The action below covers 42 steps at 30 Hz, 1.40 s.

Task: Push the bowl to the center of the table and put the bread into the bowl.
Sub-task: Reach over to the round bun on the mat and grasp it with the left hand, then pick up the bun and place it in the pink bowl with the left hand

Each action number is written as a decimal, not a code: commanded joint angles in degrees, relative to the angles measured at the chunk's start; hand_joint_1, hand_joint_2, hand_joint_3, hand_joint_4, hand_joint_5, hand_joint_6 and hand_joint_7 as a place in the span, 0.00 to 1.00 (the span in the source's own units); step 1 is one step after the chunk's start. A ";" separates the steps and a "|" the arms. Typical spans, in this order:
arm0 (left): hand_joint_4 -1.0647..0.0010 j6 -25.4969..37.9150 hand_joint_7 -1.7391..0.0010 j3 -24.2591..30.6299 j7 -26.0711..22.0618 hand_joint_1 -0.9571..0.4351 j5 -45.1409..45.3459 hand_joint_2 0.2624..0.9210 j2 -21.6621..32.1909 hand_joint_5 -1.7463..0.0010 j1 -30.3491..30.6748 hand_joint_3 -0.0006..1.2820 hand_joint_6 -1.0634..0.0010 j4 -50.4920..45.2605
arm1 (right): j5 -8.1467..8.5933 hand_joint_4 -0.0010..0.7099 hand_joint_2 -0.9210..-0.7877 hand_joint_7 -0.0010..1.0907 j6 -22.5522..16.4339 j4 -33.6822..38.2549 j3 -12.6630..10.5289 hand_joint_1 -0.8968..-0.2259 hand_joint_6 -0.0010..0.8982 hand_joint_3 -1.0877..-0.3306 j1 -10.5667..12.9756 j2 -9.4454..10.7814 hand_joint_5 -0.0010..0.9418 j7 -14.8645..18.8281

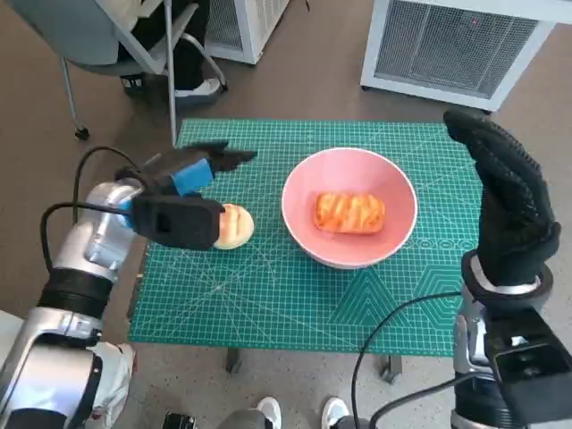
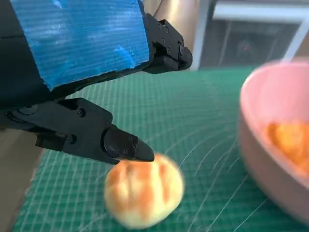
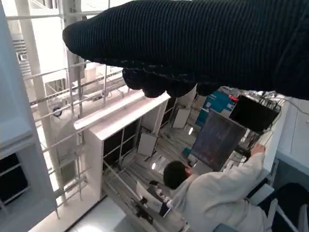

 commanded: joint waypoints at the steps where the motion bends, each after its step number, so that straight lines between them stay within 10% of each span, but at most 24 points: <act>1: 0.84 1.85 1.00 -2.19 -1.97 0.49 1.72 0.99 -0.94 1.00 -0.23 0.00 0.71 2.29 | 0.58 0.61 0.00 0.62 0.86 -0.23 0.02 0.71 0.12 0.76 1.22 -0.85 0.01 0.94; 24: 0.88 6.40 0.99 -7.43 -3.06 0.47 4.61 1.00 -6.18 1.00 -2.46 0.01 0.74 15.00 | 1.30 0.60 0.00 0.62 2.10 -1.18 0.39 0.71 0.12 0.76 1.56 -1.16 0.00 1.23; 30: 0.74 4.96 0.96 -6.09 1.87 0.57 3.51 1.00 -7.28 0.98 -1.62 0.03 0.61 17.28 | 1.30 0.60 0.00 0.62 2.47 -1.37 0.66 0.70 0.12 0.76 1.47 -0.96 0.00 1.11; 34: 0.45 2.11 0.92 -4.99 6.43 0.65 2.69 1.00 -7.16 0.91 -0.78 0.08 0.44 17.93 | 1.37 0.60 0.00 0.62 2.64 -1.34 0.70 0.71 0.12 0.75 1.44 -0.97 0.00 1.11; 37: 0.47 0.15 0.44 -4.49 8.78 0.68 2.47 1.00 -6.92 0.45 -0.55 0.16 0.59 18.24 | 1.47 0.60 0.00 0.62 2.64 -1.26 0.69 0.72 0.12 0.75 1.49 -0.98 0.00 1.15; 42: 0.45 -2.07 0.29 -3.57 10.56 0.69 1.81 1.00 -6.28 0.26 -1.01 0.15 0.57 18.80 | 1.42 0.60 0.00 0.62 2.41 -1.09 0.63 0.73 0.12 0.75 1.70 -0.96 0.00 1.15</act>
